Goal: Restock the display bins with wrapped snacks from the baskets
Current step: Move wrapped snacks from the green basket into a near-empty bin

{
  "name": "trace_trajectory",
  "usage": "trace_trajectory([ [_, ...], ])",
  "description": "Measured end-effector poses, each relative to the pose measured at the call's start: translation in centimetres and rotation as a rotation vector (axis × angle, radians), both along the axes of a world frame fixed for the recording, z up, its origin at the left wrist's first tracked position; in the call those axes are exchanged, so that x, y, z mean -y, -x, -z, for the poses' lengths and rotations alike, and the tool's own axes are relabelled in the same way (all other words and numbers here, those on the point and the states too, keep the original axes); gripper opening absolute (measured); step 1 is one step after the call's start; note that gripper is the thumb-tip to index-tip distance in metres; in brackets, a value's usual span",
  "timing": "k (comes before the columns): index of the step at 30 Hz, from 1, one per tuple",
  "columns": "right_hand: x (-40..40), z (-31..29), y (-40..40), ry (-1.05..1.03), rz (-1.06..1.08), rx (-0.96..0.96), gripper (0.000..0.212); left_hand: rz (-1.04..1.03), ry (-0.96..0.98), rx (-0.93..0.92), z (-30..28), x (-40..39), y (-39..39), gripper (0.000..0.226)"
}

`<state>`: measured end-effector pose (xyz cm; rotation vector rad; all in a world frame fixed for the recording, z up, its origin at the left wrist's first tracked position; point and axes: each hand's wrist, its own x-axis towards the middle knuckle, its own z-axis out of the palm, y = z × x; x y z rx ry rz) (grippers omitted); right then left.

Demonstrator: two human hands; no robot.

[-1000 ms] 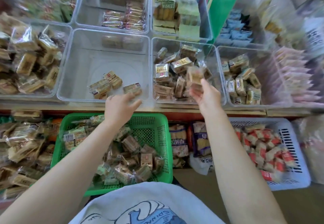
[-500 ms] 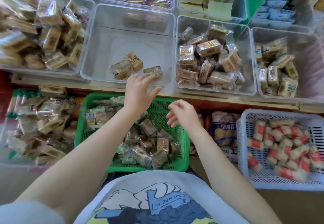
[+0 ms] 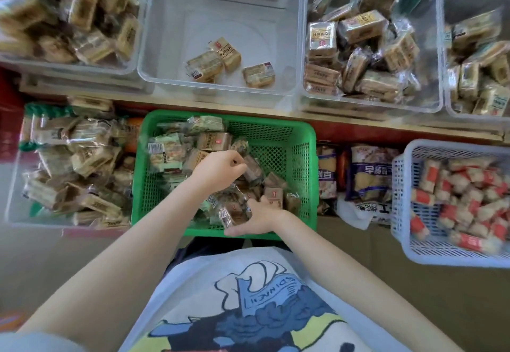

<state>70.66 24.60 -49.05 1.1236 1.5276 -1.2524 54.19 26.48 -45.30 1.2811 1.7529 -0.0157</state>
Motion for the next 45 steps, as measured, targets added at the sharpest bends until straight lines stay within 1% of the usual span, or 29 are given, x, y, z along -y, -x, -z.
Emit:
trace_trajectory([
  [3, 1.7, 0.8, 0.6, -0.122, 0.101, -0.041, 0.111, 0.011, 0.056, 0.002, 0.6, 0.6, 0.0, 0.027],
  [6, 1.9, 1.5, 0.7, -0.154, 0.160, -0.070, 0.081, 0.136, 0.165, -0.039, 1.3, 1.5, 0.7, 0.028],
  [7, 1.8, 1.5, 0.6, -0.151, 0.183, -0.071, 0.077, 0.178, 0.204, -0.050, 1.4, 1.8, 0.9, 0.028],
  [9, 1.2, 1.4, 0.2, -0.140, 0.238, -0.094, 0.077, 0.235, 0.255, -0.046, 1.6, 2.3, 1.1, 0.030],
  [10, 1.0, 1.4, -0.1, -0.125, 0.296, -0.120, 0.076, 0.242, 0.270, -0.029, 1.8, 2.5, 1.2, 0.031],
  [11, 0.7, 1.3, -0.5, -0.088, 0.403, -0.141, 0.072, 0.225, 0.275, -0.003, 1.9, 2.7, 1.1, 0.032],
  [12, 0.5, 1.1, -0.9, -0.048, 0.547, -0.170, 0.068, 0.176, 0.262, 0.029, 1.9, 2.9, 0.9, 0.038],
  [13, 0.3, 0.8, -1.2, -0.029, 0.684, -0.194, 0.065, 0.073, 0.238, 0.074, 2.1, 3.0, 0.8, 0.047],
  [14, 0.1, 0.3, -1.4, -0.040, 0.800, -0.225, 0.063, -0.079, 0.224, 0.143, 2.1, 3.1, 0.5, 0.056],
  [16, -0.3, -0.8, -1.8, -0.158, 0.903, -0.299, 0.054, -0.405, 0.232, 0.356, 1.8, 2.8, -0.3, 0.065],
  [18, -1.0, -2.4, -2.0, -0.254, 0.934, -0.391, 0.040, -0.577, 0.200, 0.506, 1.7, 2.2, -0.9, 0.060],
  [19, -1.4, -3.2, -2.1, -0.255, 0.975, -0.448, 0.031, -0.644, 0.178, 0.558, 1.5, 1.8, -1.0, 0.060],
  [20, -2.0, -4.0, -2.2, -0.217, 1.065, -0.511, 0.022, -0.722, 0.167, 0.615, 1.4, 1.3, -0.9, 0.060],
  [21, -2.5, -4.8, -2.5, -0.144, 1.208, -0.579, 0.015, -0.802, 0.165, 0.686, 1.3, 0.9, -0.6, 0.059],
  [23, -3.6, -6.1, -3.2, 0.055, 1.590, -0.709, 0.019, -0.917, 0.154, 0.807, 0.7, 0.0, 0.1, 0.052],
  [24, -4.1, -6.4, -3.6, 0.139, 1.756, -0.742, 0.021, -0.935, 0.140, 0.819, 0.2, -0.3, 0.4, 0.048],
  [25, -4.5, -6.5, -4.1, 0.189, 1.871, -0.751, 0.020, -0.938, 0.125, 0.812, -0.1, -0.6, 0.7, 0.044],
  [27, -5.2, -6.6, -4.5, 0.204, 1.964, -0.723, 0.015, -0.928, 0.099, 0.782, -0.5, -1.0, 1.0, 0.043],
  [29, -5.7, -6.1, -4.6, 0.167, 2.006, -0.674, 0.012, -0.877, 0.091, 0.703, -0.6, -1.3, 0.8, 0.046],
  [31, -5.9, -5.5, -4.8, 0.141, 2.024, -0.637, 0.019, -0.714, 0.076, 0.482, -0.5, -1.6, 0.4, 0.055],
  [33, -6.2, -5.4, -5.3, 0.098, 1.978, -0.604, 0.025, -0.558, 0.057, 0.274, -1.1, -1.9, 0.0, 0.061],
  [35, -6.7, -5.8, -5.9, 0.070, 1.930, -0.635, 0.023, -0.529, 0.004, 0.219, -2.3, -2.4, -0.7, 0.051],
  [36, -6.9, -6.3, -6.1, 0.067, 1.918, -0.680, 0.019, -0.542, -0.028, 0.258, -2.9, -2.8, -1.2, 0.042],
  [38, -7.5, -7.5, -6.6, 0.089, 1.888, -0.813, 0.016, -0.586, -0.053, 0.467, -4.2, -3.8, -2.4, 0.032],
  [39, -7.8, -8.2, -6.8, 0.107, 1.851, -0.880, 0.019, -0.583, -0.047, 0.585, -5.0, -4.3, -3.3, 0.034],
  [40, -8.2, -8.7, -7.0, 0.120, 1.796, -0.928, 0.023, -0.560, -0.056, 0.659, -5.7, -4.9, -4.1, 0.039],
  [41, -8.7, -9.4, -7.3, 0.124, 1.727, -0.951, 0.026, -0.540, -0.083, 0.691, -6.4, -5.6, -4.9, 0.043],
  [43, -9.8, -10.5, -8.0, 0.050, 1.541, -0.896, 0.029, -0.550, -0.178, 0.708, -7.6, -7.1, -6.4, 0.045],
  [45, -10.9, -11.3, -9.1, -0.090, 1.337, -0.790, 0.024, -0.596, -0.282, 0.698, -8.5, -8.6, -7.3, 0.043],
])
